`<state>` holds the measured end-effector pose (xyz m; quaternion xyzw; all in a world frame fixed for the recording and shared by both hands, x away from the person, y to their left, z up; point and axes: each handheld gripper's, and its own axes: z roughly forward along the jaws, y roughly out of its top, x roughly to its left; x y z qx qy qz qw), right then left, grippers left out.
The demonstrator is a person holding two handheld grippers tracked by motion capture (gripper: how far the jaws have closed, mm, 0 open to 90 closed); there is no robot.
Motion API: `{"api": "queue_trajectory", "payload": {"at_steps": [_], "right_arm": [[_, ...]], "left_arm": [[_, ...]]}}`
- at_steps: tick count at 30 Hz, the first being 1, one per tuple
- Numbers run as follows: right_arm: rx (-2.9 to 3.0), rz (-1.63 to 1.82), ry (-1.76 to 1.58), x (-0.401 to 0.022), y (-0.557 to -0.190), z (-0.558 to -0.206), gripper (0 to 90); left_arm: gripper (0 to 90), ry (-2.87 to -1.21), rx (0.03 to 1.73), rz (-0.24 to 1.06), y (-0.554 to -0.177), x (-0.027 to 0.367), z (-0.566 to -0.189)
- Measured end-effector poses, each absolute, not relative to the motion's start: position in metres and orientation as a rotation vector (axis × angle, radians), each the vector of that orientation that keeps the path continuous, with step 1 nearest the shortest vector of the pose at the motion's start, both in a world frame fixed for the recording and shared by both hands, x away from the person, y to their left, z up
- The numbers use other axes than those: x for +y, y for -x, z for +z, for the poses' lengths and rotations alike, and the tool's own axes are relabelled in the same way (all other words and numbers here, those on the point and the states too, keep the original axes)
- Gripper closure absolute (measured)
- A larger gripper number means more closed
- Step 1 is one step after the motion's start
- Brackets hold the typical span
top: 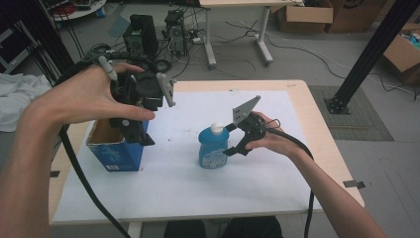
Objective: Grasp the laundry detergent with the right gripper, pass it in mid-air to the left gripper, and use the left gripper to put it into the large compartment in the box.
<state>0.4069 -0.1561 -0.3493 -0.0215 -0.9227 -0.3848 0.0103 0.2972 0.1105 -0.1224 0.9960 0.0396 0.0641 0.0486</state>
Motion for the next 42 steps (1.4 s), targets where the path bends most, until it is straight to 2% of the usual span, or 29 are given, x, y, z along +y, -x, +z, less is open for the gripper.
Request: {"api": "queue_trajectory", "payload": {"at_steps": [23, 42], "right_arm": [[-2.818, -1.322, 0.056, -0.148, -0.405, -0.374, 15.6], [-2.792, -1.309, 0.020, -0.138, -0.406, -0.381, 26.4]], "left_arm": [[17.4, -3.038, 0.130, 0.194, -0.294, 0.115, -0.124], [17.5, -3.035, 0.143, 0.194, -0.293, 0.118, -0.126]]}}
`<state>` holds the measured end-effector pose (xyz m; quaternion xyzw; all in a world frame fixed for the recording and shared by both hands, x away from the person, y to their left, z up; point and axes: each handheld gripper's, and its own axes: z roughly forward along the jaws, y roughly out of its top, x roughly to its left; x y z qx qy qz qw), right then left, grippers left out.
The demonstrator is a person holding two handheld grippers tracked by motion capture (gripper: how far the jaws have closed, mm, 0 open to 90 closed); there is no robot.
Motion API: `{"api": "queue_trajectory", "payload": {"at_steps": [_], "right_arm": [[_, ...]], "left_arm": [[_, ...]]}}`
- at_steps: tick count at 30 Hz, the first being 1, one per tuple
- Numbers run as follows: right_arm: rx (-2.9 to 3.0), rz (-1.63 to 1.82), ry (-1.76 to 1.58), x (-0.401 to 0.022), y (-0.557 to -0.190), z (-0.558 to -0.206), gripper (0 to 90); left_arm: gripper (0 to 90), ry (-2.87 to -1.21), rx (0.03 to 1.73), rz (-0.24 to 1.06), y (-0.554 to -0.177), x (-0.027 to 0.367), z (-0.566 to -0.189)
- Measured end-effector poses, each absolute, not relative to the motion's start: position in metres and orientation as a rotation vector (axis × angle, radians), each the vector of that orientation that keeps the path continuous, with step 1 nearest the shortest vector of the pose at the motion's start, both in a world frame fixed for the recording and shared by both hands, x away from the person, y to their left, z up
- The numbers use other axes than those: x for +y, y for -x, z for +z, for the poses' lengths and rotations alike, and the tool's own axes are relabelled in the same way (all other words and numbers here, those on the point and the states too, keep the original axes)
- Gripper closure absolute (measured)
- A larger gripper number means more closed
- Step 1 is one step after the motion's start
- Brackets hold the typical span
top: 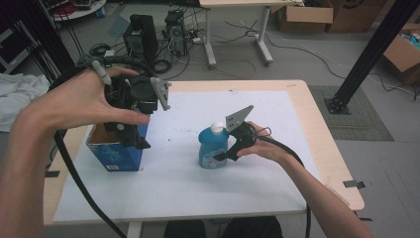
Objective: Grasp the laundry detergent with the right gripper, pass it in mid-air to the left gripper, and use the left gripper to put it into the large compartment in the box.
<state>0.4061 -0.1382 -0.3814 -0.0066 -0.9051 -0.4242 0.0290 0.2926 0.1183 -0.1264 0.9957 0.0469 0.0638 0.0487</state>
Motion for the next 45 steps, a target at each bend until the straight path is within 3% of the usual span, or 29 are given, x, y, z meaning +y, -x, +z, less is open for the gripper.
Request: {"api": "queue_trajectory", "payload": {"at_steps": [45], "right_arm": [[-2.780, -1.387, 0.003, -0.1348, -0.4073, -0.3873, 43.7]], "left_arm": [[17.5, -3.030, 0.157, 0.188, -0.2918, 0.1210, -0.1325]]}}
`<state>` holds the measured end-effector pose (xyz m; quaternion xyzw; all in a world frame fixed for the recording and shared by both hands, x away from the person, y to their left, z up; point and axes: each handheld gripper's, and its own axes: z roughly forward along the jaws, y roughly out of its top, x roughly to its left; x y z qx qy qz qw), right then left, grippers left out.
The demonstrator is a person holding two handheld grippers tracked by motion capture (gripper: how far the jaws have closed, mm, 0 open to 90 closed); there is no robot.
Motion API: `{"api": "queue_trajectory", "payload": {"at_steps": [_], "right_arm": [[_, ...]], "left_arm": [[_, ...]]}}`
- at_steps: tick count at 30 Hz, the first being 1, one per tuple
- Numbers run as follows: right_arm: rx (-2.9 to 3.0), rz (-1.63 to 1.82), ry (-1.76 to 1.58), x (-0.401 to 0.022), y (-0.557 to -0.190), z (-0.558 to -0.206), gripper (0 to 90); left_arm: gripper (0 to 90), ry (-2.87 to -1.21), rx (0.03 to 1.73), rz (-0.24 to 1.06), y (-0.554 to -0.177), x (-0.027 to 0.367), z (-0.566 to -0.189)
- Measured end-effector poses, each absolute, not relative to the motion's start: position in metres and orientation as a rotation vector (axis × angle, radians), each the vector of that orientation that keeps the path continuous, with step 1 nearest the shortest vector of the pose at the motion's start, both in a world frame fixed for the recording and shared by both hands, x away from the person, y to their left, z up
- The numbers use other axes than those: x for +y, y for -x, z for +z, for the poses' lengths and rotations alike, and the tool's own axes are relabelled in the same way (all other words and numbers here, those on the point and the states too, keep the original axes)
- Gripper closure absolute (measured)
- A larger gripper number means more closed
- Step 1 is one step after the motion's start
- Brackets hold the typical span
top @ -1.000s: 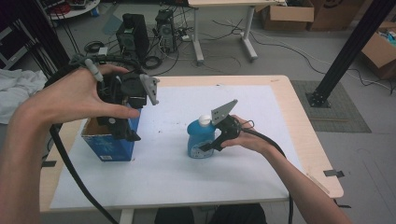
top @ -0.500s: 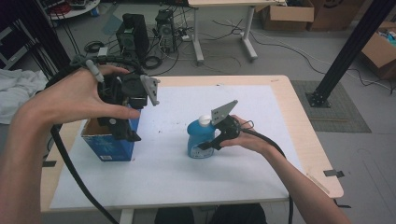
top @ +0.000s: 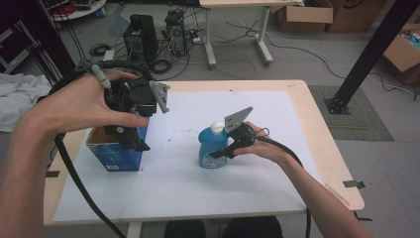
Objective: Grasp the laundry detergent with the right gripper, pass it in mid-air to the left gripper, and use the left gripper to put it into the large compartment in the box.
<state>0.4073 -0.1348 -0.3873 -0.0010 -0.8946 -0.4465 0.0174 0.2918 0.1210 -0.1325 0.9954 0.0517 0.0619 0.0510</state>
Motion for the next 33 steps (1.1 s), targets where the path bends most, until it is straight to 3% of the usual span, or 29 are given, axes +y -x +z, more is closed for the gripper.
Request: {"api": "queue_trajectory", "payload": {"at_steps": [33], "right_arm": [[-2.814, -1.371, -0.002, -0.134, -0.402, -0.372, 45.7]], "left_arm": [[17.4, -3.009, 0.166, 0.199, -0.301, 0.117, -0.134]]}}
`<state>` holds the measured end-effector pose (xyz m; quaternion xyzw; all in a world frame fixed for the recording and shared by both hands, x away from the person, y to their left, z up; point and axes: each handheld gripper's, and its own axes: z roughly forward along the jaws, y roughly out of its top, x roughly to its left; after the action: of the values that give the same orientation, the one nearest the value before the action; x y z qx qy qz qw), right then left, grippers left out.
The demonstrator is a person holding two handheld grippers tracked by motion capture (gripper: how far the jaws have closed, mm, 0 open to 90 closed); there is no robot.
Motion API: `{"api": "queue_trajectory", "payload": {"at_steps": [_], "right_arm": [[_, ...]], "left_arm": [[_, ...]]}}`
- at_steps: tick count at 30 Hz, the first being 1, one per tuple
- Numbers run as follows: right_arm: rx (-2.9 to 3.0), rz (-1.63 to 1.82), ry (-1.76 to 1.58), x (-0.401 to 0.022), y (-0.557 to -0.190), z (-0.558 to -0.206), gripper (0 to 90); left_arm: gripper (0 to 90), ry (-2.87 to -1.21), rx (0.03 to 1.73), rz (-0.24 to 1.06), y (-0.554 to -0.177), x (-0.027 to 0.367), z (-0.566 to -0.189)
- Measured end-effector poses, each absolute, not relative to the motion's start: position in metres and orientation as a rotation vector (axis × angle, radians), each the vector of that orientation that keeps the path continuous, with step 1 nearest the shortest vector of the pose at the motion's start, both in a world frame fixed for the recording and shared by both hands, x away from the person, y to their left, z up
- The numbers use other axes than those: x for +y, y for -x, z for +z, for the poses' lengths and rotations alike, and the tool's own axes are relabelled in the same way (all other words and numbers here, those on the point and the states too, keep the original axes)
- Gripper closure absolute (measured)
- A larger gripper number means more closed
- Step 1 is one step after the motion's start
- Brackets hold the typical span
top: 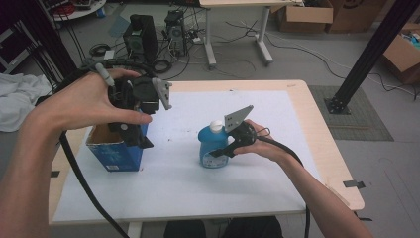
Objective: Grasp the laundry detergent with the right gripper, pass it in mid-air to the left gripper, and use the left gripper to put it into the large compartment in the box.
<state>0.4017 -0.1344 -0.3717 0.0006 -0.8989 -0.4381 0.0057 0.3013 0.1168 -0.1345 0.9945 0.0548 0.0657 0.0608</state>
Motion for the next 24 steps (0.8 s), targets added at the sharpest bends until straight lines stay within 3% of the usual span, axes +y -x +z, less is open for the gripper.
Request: {"api": "queue_trajectory", "payload": {"at_steps": [12, 24], "right_arm": [[-2.846, -1.396, -0.066, -0.130, -0.389, -0.329, 45.7], [-2.868, -1.392, -0.091, -0.127, -0.378, -0.310, 45.8]], "left_arm": [[17.5, -2.984, 0.166, 0.218, -0.315, 0.103, -0.131], [17.4, -2.887, 0.213, 0.225, -0.336, 0.094, -0.135]]}}
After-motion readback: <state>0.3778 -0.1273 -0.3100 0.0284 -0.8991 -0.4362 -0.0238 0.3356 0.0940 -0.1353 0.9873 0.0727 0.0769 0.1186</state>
